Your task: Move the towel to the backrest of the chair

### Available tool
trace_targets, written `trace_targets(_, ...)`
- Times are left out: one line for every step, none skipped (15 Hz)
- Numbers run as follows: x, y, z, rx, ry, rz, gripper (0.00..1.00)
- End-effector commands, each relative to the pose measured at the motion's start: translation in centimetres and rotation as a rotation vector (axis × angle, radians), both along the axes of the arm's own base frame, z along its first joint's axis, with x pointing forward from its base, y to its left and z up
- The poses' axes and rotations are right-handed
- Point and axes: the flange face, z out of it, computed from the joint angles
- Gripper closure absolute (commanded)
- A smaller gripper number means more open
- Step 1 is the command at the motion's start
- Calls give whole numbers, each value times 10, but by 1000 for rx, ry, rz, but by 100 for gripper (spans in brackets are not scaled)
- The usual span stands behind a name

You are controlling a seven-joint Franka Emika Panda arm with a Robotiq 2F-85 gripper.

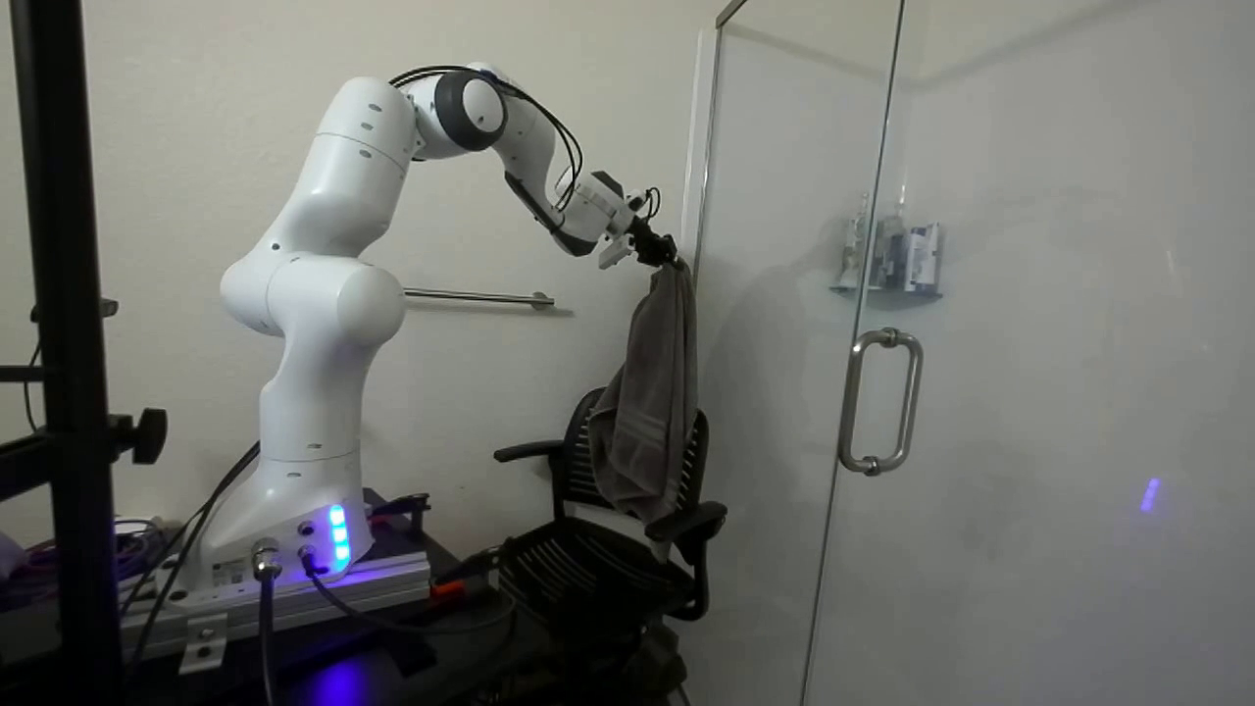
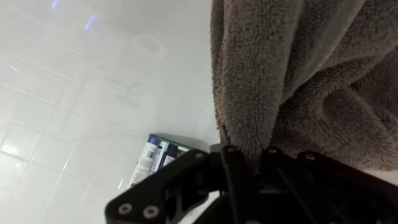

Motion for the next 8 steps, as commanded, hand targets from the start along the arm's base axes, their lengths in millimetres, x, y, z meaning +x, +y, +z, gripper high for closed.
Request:
trace_targets(22, -37, -43, 92, -67, -97, 97)
trace_targets(30, -48, -62, 145, -68, -130, 97)
trace_targets(37, -58, -78, 191, -72, -154, 97)
trace_targets(43, -68, -96, 228, -65, -175, 97)
trace_targets(47, -77, -111, 256, -56, -198, 97)
trace_targets(49, -84, -126, 289, -35, -200, 97)
trace_targets(51, -89, -138, 319, -13, -199, 97)
trace_targets(53, -92, -149, 335, 22, -206, 97)
